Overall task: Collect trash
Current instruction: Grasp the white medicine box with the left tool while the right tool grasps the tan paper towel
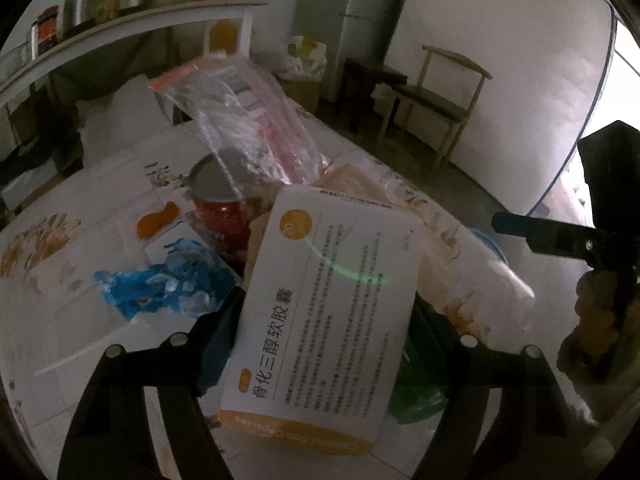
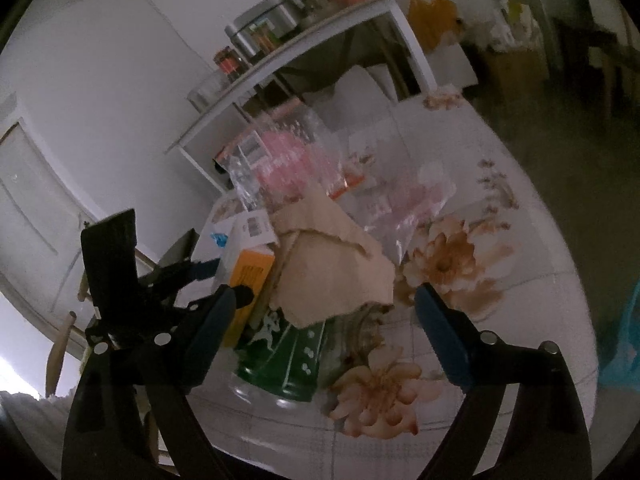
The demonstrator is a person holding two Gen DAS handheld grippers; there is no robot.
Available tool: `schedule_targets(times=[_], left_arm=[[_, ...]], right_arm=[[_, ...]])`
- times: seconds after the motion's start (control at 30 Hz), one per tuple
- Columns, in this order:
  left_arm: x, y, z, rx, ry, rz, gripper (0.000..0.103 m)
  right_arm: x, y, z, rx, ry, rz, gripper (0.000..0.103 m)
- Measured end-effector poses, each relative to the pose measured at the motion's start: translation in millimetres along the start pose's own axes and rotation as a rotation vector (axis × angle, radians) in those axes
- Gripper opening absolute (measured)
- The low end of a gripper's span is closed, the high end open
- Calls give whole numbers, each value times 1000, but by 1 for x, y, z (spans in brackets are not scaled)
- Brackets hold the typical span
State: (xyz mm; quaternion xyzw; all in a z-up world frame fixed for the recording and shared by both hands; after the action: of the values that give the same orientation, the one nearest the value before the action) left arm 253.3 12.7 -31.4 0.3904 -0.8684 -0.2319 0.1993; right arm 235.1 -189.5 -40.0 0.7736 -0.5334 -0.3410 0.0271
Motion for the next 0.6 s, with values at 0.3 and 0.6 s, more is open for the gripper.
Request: schedule_targets(times=[0.3,0.6], left_arm=[[-13,33,-4,90,127,-14,76],[-30,45,-7,143,227,-26,76]], right_arm=[[-18,-25,-54,8,102,-97,88],[27,-105,-86,-163,-175,-153,88]])
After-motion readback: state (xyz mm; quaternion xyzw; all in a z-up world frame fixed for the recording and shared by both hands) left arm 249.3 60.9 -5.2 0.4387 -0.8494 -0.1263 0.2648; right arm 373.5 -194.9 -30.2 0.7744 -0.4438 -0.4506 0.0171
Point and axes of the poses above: each gripper's, at about its wrist camera, not at the fingertips, and y roughly against the way its jaws point, x to its right, z to its underside, the point moved 6 cm from there along -y, roughly the way its jaws point, and after that the axes turned 13 degrees about x, right-handed, at the moved point
